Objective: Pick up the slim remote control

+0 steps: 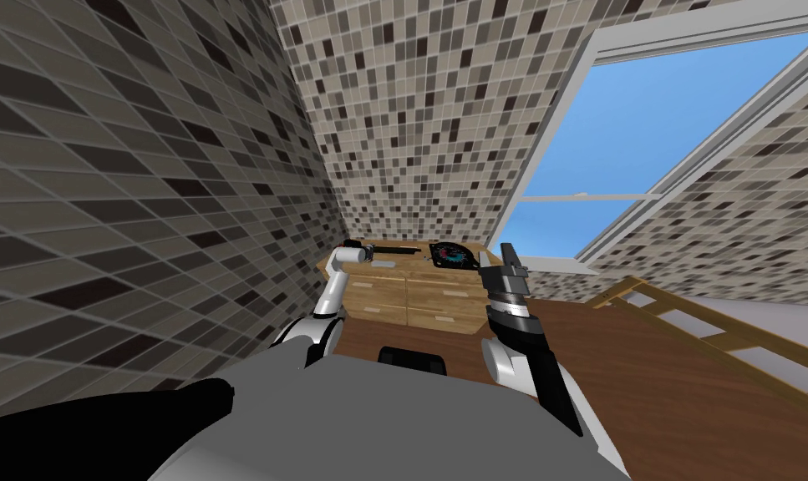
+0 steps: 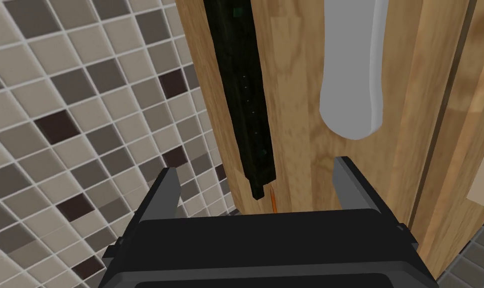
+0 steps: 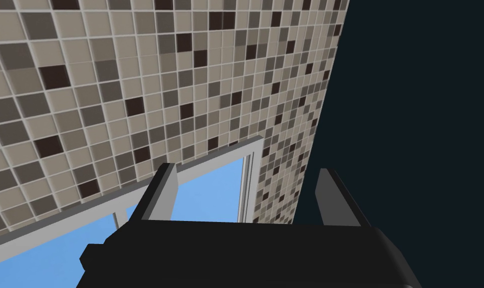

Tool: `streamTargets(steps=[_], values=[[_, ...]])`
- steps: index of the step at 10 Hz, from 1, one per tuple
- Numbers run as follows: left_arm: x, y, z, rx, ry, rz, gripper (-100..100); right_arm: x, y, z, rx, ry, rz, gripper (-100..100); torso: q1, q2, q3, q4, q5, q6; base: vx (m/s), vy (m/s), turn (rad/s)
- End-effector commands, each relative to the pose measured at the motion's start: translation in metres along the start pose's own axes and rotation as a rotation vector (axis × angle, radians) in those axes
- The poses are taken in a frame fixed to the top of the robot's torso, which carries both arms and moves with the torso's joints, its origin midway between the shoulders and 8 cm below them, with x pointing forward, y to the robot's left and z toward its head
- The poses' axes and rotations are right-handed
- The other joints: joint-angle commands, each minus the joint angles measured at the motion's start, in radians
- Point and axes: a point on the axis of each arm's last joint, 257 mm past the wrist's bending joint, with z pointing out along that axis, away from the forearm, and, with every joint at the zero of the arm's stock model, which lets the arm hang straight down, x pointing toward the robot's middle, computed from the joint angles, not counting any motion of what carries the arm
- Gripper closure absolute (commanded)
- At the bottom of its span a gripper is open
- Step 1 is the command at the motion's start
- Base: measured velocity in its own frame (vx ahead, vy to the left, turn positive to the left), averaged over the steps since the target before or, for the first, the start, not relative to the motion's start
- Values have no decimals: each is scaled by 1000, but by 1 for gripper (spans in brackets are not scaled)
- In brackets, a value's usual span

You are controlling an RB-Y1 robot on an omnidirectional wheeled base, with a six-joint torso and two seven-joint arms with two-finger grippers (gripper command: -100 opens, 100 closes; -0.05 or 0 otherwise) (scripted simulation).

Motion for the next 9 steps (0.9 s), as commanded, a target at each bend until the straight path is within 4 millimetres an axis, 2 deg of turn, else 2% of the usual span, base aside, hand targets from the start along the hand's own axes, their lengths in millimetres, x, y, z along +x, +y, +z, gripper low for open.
streamTargets(steps=[1,5,9], values=[[1,11,2,-55,6,-2,-100,0,0,0,0,0,0,0,0,0,0,0,0,0,37,-20,-16],[1,32,9,-187,23,-10,-100,0,0,0,0,0,0,0,0,-1,-1,0,0,0,43,-14,-20],[2,56,8,-301,35,-16,-100,0,0,0,0,0,0,0,0,0,0,0,0,0,38,-16,-17]])
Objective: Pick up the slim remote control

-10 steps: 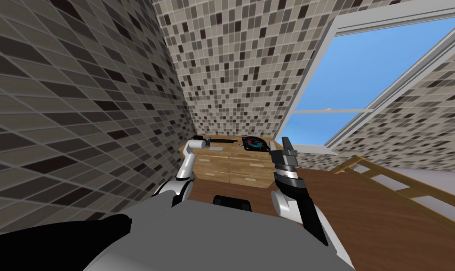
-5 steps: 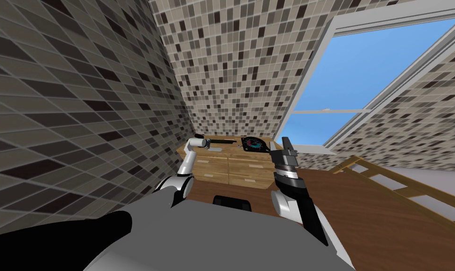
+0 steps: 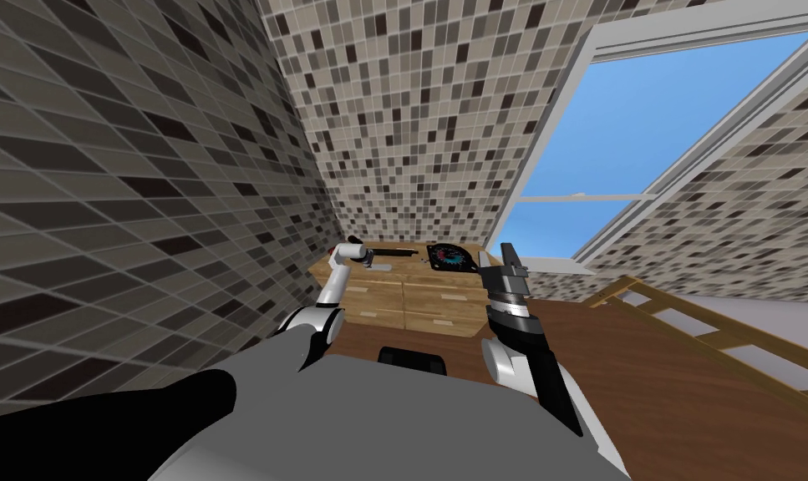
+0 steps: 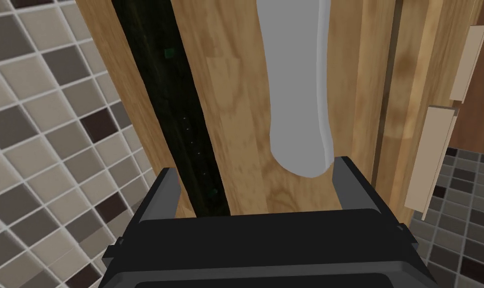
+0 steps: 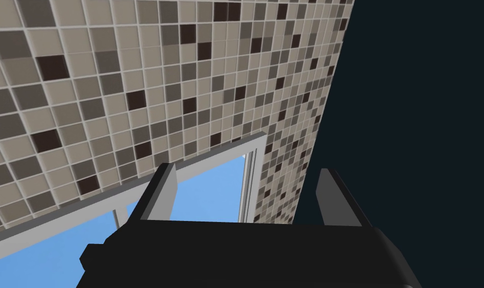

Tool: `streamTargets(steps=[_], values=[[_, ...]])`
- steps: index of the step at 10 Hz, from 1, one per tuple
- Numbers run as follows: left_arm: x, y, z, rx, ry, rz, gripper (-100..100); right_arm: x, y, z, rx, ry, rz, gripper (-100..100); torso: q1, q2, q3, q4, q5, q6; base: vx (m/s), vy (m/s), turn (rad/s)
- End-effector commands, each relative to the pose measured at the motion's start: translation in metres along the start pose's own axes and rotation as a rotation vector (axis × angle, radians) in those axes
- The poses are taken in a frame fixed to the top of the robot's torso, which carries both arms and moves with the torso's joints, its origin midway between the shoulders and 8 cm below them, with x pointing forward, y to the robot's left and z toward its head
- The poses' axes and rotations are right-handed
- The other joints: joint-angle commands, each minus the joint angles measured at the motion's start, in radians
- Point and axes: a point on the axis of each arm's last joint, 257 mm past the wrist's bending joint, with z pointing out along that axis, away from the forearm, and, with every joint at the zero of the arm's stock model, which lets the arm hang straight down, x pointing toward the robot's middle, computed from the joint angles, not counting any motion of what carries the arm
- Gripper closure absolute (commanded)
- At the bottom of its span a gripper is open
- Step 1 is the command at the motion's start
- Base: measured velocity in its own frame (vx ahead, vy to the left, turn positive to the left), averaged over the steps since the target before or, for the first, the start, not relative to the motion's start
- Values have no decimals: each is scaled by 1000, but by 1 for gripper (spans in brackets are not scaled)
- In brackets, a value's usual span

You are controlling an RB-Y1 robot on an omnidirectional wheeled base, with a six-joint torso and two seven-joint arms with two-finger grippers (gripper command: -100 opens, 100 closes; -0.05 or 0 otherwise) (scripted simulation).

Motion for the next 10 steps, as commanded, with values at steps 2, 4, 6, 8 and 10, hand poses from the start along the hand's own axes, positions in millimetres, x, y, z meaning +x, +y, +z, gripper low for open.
streamTargets(steps=[2,4,6,8,10], values=[[1,18,2,-95,10,-7,-100,0,0,0,0,0,0,0,0,-1,-1,0,0,0,62,-11,-28],[0,32,4,-169,17,-14,-100,0,0,0,0,0,0,0,0,-2,-1,0,0,0,64,-13,-26],[-1,45,4,-239,23,-21,-100,0,0,0,0,0,0,0,0,-2,-1,0,0,0,62,-9,-30],[-2,59,3,-306,28,-30,-100,0,0,0,0,0,0,0,1,-2,-1,0,0,0,70,2,-29],[-5,81,1,-414,35,-47,-100,0,0,0,0,0,0,0,1,-1,-1,0,0,0,71,-2,-49]])
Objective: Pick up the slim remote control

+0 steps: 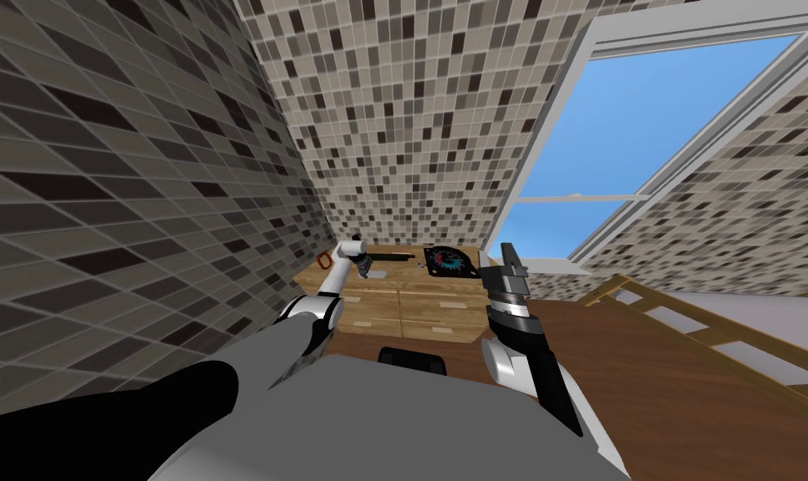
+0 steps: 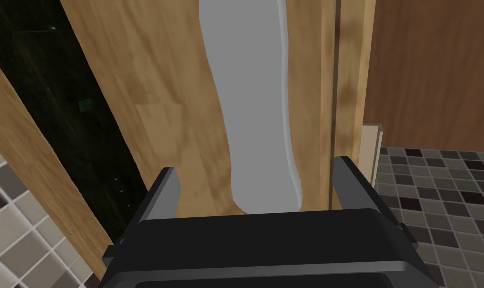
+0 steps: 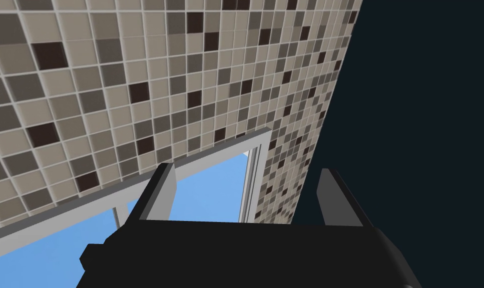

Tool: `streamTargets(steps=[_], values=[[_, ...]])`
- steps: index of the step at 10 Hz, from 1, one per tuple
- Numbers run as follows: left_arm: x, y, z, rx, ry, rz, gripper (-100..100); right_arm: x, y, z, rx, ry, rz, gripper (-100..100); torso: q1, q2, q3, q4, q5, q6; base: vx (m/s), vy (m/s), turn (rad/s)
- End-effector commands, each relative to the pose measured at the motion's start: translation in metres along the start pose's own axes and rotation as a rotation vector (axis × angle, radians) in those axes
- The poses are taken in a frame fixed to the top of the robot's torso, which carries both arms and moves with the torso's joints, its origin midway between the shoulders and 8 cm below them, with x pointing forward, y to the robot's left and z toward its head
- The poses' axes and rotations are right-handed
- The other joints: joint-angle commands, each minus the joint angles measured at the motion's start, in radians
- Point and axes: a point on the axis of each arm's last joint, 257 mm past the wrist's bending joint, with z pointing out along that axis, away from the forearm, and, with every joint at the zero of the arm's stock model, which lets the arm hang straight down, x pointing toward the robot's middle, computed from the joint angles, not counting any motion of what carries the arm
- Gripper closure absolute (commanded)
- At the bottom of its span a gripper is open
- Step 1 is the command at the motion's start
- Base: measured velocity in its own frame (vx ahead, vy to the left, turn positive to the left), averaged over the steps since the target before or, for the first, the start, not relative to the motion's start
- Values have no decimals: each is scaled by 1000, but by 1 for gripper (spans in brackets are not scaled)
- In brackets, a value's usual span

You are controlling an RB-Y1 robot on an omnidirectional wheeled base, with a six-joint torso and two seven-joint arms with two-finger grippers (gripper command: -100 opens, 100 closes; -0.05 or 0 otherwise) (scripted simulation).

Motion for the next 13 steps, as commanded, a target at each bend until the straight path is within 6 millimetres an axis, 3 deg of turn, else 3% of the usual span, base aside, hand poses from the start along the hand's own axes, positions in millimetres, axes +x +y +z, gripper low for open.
streamTargets(steps=[1,9,10,11,12,13], values=[[-1,12,2,-49,3,-6,-100,0,0,0,0,0,0,0,0,0,0,0,0,0,92,-5,-21],[-10,75,8,-318,20,-51,-100,0,0,0,0,0,0,0,0,2,1,0,0,0,71,1,-30],[-11,67,8,-292,18,-48,-100,0,0,0,0,0,0,0,0,1,1,0,0,0,39,5,-6],[-11,69,8,-298,19,-48,0,0,0,0,0,0,0,0,0,3,1,0,0,0,6,1,1],[-10,72,17,-296,19,-49,-100,0,0,0,0,0,0,0,0,4,2,1,0,0,0,0,0],[-10,73,21,-296,18,-50,-100,0,0,0,0,0,0,0,0,5,3,1,0,0,1,7,-9]])
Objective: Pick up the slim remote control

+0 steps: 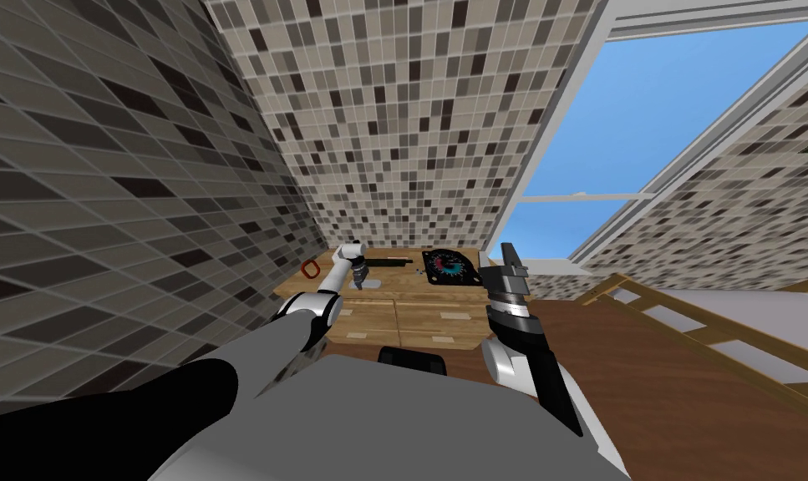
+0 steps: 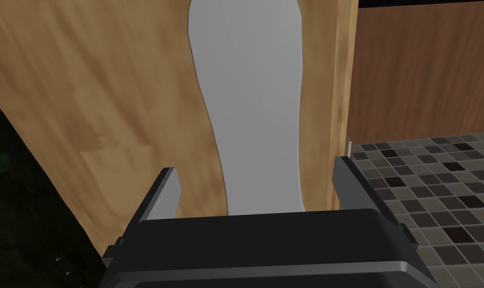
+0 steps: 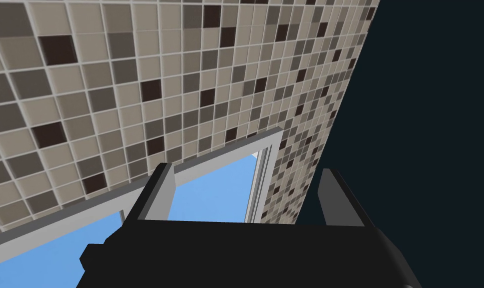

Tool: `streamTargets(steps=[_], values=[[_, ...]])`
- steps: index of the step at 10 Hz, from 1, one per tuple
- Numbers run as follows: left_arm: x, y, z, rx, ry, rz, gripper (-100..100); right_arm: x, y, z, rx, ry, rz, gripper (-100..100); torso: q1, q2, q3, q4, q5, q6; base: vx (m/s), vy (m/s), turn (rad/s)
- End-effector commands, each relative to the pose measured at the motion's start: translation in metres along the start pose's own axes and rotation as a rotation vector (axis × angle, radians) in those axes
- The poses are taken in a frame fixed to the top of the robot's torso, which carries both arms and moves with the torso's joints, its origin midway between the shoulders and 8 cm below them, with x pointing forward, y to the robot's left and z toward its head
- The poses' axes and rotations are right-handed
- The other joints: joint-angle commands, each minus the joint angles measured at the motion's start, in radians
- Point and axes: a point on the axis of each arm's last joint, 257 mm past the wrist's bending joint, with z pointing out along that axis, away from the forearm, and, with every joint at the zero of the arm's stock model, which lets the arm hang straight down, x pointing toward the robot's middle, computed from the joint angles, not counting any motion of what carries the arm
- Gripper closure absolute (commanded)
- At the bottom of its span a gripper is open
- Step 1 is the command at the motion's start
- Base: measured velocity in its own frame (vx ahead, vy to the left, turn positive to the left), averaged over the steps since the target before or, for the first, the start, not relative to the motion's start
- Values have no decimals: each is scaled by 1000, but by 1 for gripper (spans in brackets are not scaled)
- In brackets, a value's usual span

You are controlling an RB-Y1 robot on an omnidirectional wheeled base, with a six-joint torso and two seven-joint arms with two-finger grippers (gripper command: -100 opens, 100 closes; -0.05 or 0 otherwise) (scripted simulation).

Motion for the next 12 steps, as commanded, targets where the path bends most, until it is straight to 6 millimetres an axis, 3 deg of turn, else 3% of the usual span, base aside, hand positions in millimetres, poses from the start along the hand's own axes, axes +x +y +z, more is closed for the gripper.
streamTargets(steps=[1,3,4,8,9,10,12], values=[[-1,0,9,3,0,-1,-100,0,0,0,0,0,0,0,0,0,0,0,0,0,-2,7,-6],[0,2,10,2,0,-1,-100,0,0,0,0,0,0,0,0,0,0,0,0,0,-2,3,-4],[0,2,11,3,0,-1,100,0,0,0,0,0,0,0,0,0,0,0,0,0,0,0,0],[0,2,11,2,0,-2,100,0,0,0,0,0,0,0,0,0,0,0,0,0,0,0,0],[0,2,11,2,0,-1,0,0,0,0,0,0,0,0,0,0,0,0,0,0,0,0,0],[-2,-1,-3,1,0,0,100,0,0,0,0,0,0,0,0,0,0,0,0,0,0,-8,12],[-2,0,-3,4,0,0,100,0,0,0,0,0,0,0,-1,0,1,1,-1,0,2,-5,6]])
